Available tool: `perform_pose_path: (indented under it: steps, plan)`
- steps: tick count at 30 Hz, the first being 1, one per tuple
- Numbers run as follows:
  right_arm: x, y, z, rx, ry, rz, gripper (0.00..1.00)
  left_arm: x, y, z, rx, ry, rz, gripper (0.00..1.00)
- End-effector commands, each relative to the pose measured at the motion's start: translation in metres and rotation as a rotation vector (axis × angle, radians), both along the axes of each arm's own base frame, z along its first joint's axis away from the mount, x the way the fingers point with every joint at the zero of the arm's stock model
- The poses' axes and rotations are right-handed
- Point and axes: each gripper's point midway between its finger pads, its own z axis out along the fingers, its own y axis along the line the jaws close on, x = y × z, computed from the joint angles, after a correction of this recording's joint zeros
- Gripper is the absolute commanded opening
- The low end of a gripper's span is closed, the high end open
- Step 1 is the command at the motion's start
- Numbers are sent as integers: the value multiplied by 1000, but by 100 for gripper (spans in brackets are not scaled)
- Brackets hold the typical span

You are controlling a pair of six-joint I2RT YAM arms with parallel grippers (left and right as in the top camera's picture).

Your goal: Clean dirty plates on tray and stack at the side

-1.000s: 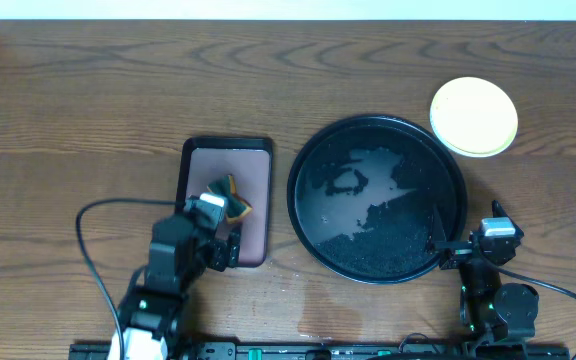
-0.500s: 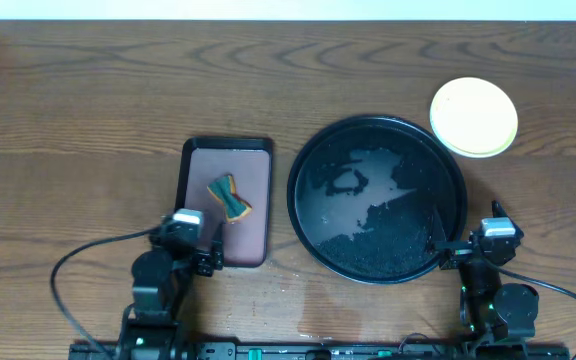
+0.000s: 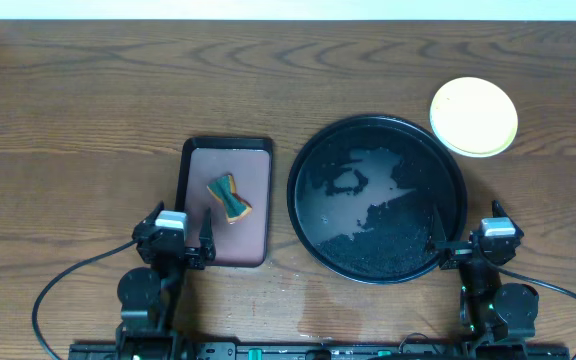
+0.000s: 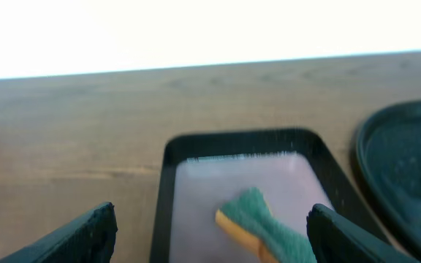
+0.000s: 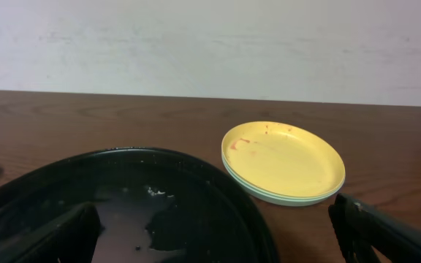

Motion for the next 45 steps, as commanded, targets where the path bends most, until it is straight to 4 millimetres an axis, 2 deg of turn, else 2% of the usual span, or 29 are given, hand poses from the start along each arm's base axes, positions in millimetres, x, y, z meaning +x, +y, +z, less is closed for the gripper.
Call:
perform_pose_path:
  steps: [1, 9, 17, 25, 45]
  plan:
    - [0, 0, 0, -9, 0, -3, 99, -3, 0, -5, -32, 14, 6, 84]
    - [0, 0, 0, -9, 0, -3, 99, -4, 1, 10, -68, -48, 14, 84]
    - [0, 0, 0, -9, 0, -3, 99, -4, 5, 9, -112, -40, 41, 84]
    - [0, 0, 0, -9, 0, -3, 99, -3, 18, 8, -179, -36, 112, 84]
    - [0, 0, 0, -9, 0, -3, 99, -3, 18, 8, -184, -36, 114, 84]
